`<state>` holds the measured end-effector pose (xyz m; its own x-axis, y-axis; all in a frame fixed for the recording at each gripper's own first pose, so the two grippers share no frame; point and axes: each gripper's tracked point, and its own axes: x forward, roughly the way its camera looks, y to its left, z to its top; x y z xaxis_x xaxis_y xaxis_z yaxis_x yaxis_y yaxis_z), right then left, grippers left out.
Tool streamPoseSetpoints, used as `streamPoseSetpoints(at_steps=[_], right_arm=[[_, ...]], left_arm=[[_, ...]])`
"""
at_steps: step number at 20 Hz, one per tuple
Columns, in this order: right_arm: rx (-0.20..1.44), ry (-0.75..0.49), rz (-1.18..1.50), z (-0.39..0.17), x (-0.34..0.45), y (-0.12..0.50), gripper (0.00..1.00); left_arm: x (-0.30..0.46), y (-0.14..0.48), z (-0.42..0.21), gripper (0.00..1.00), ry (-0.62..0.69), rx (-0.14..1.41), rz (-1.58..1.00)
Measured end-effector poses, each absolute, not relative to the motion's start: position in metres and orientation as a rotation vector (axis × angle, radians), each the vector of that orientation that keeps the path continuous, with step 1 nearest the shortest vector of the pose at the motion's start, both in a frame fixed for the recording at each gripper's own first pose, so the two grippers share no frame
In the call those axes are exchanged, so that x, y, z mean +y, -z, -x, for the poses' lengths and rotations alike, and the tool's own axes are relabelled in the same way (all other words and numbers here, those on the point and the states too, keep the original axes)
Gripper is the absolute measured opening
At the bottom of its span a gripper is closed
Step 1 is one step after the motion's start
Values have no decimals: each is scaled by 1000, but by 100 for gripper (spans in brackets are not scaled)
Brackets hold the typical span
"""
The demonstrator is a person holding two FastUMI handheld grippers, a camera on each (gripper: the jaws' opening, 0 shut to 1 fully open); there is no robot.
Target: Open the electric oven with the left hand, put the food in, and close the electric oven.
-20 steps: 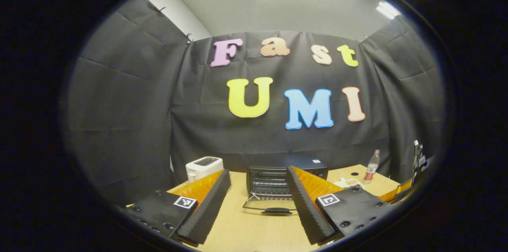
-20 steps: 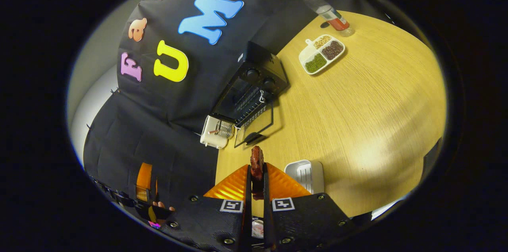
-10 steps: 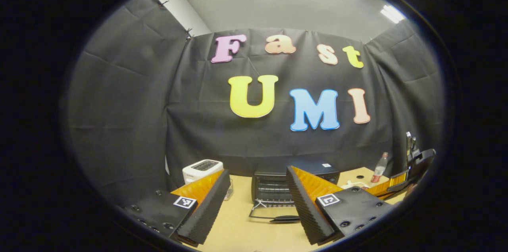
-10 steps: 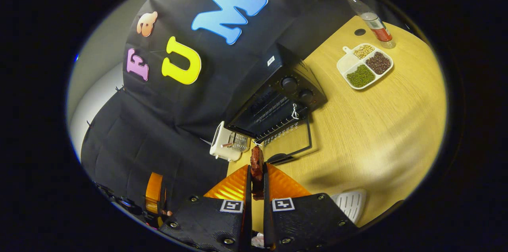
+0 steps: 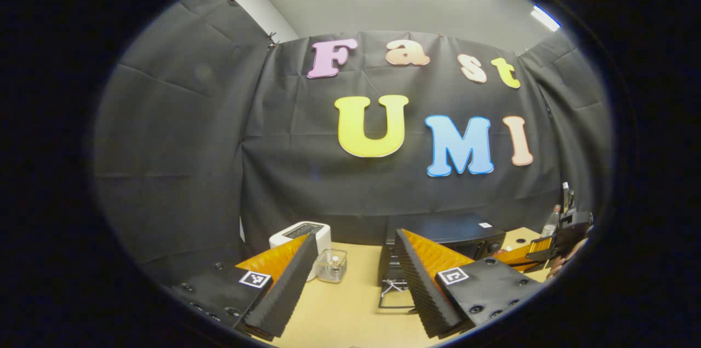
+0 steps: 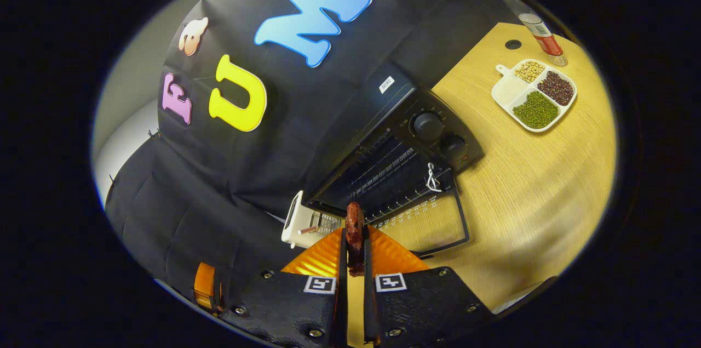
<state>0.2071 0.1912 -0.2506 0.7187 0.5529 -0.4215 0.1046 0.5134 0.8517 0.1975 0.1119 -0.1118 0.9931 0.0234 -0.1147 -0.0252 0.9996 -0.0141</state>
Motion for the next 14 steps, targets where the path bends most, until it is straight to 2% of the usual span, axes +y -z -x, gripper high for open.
streamPoseSetpoints(at_steps=[2, 3, 8, 13, 14], right_arm=[[717, -285, -1016, -225, 201, 257, 12], [712, -279, -1019, -232, 206, 260, 12], [708, -244, -1081, -265, 232, 284, 12], [644, -179, -1096, -301, 230, 302, 12], [637, -170, -1099, -307, 227, 306, 12]], left_arm=[[121, 119, -207, 95, -27, 125, 12], [126, 121, -212, 90, -29, 131, 10], [150, 136, -225, 90, -42, 151, 1], [172, 147, -226, 95, -69, 176, -8], [176, 149, -224, 99, -77, 179, -12]])
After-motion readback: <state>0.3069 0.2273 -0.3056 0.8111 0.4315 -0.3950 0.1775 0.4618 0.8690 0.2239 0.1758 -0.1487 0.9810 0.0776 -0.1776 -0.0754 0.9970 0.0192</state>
